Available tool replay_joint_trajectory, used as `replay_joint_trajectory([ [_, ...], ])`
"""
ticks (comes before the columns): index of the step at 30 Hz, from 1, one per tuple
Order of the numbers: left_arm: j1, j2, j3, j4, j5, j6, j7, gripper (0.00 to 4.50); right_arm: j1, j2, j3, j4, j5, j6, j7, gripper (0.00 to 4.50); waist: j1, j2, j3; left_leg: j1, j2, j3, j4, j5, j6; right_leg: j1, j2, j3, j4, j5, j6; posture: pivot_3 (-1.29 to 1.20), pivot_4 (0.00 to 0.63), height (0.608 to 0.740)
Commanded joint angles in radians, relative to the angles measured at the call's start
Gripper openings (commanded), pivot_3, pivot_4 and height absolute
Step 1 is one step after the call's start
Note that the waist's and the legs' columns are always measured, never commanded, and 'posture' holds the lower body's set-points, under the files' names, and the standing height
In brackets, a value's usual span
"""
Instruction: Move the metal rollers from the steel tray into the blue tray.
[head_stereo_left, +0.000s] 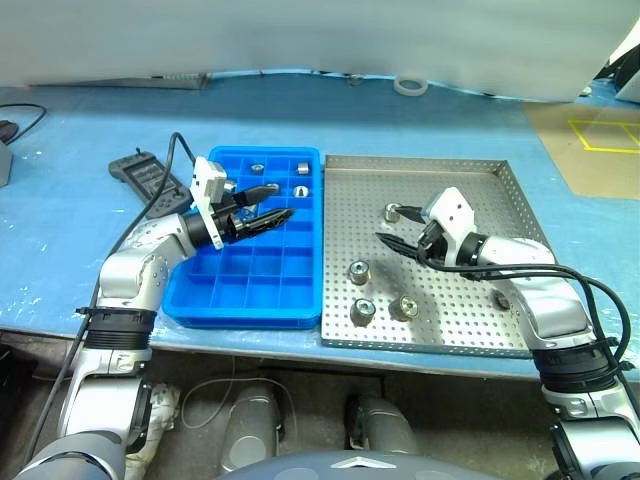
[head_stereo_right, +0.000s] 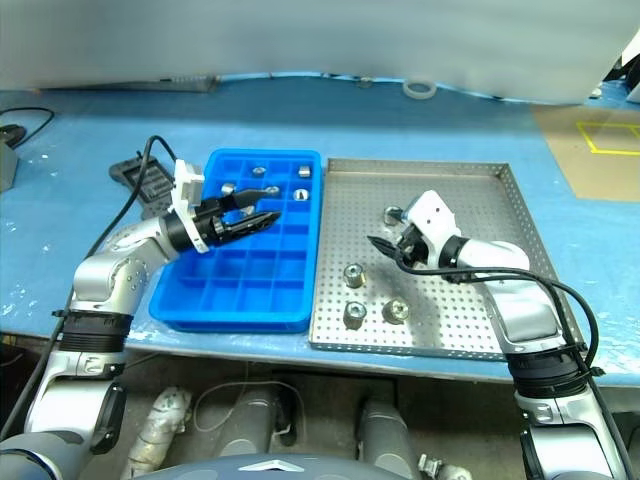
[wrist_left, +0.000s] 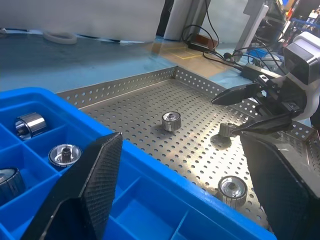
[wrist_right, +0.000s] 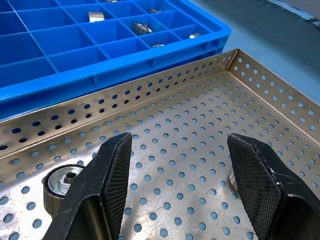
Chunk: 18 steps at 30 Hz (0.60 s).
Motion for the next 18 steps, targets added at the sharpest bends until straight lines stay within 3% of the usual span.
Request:
replay_joint_trajectory([
  [1, 0.002, -0.001, 0.012, -0.042, -0.012, -0.006, 0.004, 3.95, -0.018, -0.004, -0.012, -0.02, 0.006, -0.019, 0.005, 3.18, 0.0, 0.0, 0.0, 0.0, 0.0, 0.0, 0.0, 0.0, 0.0, 0.0, 0.0, 0.0, 0.0, 0.0, 0.0, 0.01, 0.15, 0.74],
  [18, -0.066, -0.039, -0.06, -0.005, 0.011, 0.028, -0.01, 3.95, 0.014, -0.035, -0.041, -0.041, 0.004, -0.008, -0.005, 3.18, 0.001, 0.0, 0.0, -0.001, 0.0, 0.0, 0.001, 0.0, 0.0, 0.0, 0.0, 0.0, 0.0, 0.0, 0.0, -0.04, 0.15, 0.74],
])
